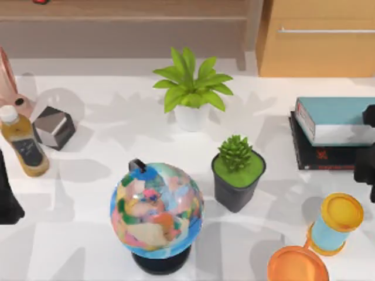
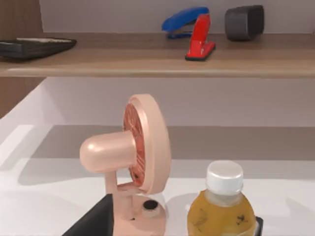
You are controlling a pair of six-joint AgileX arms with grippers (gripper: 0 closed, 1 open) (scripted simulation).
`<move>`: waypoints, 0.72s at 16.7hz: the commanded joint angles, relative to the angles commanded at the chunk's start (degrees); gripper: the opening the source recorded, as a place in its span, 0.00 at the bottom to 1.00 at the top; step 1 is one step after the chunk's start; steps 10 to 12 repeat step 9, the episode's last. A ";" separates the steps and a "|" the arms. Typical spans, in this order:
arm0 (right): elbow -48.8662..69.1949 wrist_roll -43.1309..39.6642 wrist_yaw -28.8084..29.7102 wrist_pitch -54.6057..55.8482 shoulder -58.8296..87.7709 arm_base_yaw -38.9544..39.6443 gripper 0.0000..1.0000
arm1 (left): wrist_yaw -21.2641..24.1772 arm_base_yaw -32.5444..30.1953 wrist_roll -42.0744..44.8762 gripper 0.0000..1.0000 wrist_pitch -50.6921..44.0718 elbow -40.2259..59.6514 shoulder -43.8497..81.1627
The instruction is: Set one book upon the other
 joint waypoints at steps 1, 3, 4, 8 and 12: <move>0.00 0.00 0.00 0.00 0.00 0.00 0.83 | 0.00 0.00 0.00 1.00 0.00 0.00 0.00; 0.00 0.00 0.00 0.00 0.00 0.00 0.98 | 0.00 0.00 0.00 1.00 0.00 0.00 0.00; 0.00 0.00 0.00 0.00 0.00 0.00 1.00 | 0.00 0.00 0.00 1.00 0.00 0.00 0.00; 0.00 0.00 0.00 0.00 0.00 0.00 1.00 | 0.00 0.00 0.00 1.00 0.00 0.00 0.00; 0.00 0.00 0.00 0.00 0.00 0.00 1.00 | 0.00 0.00 0.00 1.00 0.00 0.00 0.00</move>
